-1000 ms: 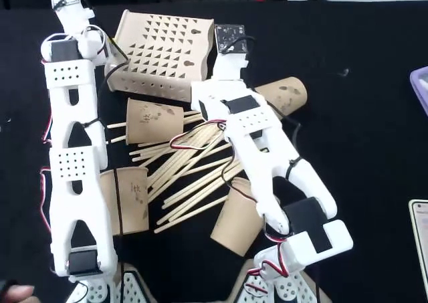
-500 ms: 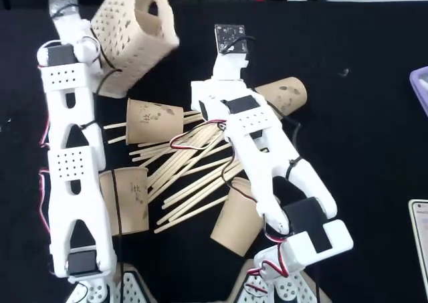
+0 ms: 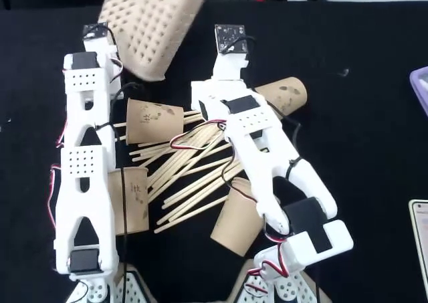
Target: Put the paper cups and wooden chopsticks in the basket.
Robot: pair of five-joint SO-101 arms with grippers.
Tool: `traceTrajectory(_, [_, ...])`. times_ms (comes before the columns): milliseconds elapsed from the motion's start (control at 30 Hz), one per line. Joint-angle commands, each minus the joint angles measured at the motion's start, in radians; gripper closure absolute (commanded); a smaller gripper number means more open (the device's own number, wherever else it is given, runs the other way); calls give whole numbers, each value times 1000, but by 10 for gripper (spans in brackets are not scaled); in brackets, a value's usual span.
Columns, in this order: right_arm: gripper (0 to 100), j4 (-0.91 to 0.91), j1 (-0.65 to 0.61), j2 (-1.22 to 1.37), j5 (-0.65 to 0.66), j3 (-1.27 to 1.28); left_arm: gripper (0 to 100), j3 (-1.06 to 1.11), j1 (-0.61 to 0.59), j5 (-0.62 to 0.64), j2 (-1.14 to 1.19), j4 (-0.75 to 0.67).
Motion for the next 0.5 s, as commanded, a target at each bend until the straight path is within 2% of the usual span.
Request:
traceTrajectory(0, [773, -18, -8, -12, 11, -7, 970, -147, -38, -11, -28, 58])
traceTrajectory(100, [773, -17, -6, -15, 11, -7, 970, -124, -48, -11, -28, 57])
traceTrajectory(267, [773, -21, 115, -54, 11, -15, 970, -143, -54, 20, -69, 2])
traceTrajectory(367, [773, -20, 163, -104, 8, -8, 970, -142, -50, 80, -160, -114])
traceTrajectory(467, [773, -21, 160, -117, 9, 10, 937, -131, -51, 137, -206, -318])
